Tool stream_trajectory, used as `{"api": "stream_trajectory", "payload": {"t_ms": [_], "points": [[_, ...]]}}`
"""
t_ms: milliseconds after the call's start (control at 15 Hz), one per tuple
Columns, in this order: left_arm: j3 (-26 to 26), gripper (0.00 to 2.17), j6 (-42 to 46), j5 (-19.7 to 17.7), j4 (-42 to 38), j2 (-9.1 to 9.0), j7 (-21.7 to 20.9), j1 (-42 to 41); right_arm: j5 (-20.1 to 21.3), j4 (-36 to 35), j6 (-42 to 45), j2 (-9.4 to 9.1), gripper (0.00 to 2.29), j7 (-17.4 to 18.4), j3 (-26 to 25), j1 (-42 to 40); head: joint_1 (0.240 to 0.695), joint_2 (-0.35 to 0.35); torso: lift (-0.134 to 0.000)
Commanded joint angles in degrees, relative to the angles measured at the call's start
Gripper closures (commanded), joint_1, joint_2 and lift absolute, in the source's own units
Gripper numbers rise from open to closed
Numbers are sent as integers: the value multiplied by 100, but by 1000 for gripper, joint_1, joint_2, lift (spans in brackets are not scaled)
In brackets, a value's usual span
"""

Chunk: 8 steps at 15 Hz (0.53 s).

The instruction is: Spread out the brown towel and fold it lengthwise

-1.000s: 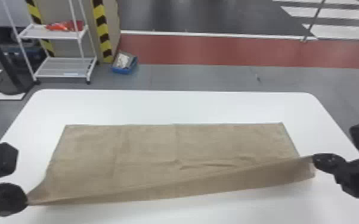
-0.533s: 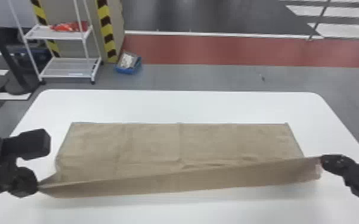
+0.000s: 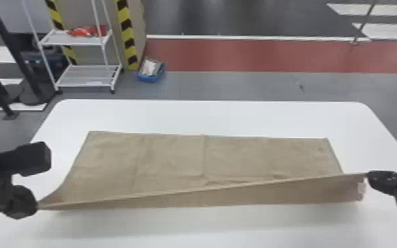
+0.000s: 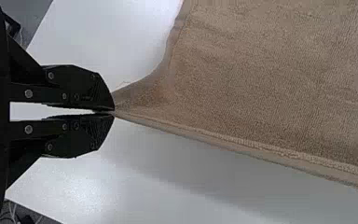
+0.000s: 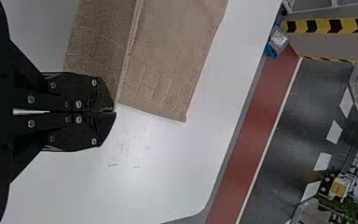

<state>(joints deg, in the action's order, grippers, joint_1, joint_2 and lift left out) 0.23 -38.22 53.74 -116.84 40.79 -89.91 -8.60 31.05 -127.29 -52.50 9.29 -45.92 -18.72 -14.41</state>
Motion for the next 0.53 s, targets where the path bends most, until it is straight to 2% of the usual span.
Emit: {"api": "stream_trajectory", "payload": {"t_ms": [0, 67, 467], "points": [[83, 1045, -24, -136, -119, -80, -65, -28, 42, -7, -2, -6, 1345, -5, 79, 8, 695, 2, -124], [100, 1045, -24, -259, -190, -115, -65, -19, 42, -15, -19, -6, 1345, -5, 70, 8, 695, 4, -124], [39, 1045, -6, -294, -269, -247, -65, 139, -11, -15, 16, -41, 1345, 57, 26, -1, 695, -30, -124]]}}
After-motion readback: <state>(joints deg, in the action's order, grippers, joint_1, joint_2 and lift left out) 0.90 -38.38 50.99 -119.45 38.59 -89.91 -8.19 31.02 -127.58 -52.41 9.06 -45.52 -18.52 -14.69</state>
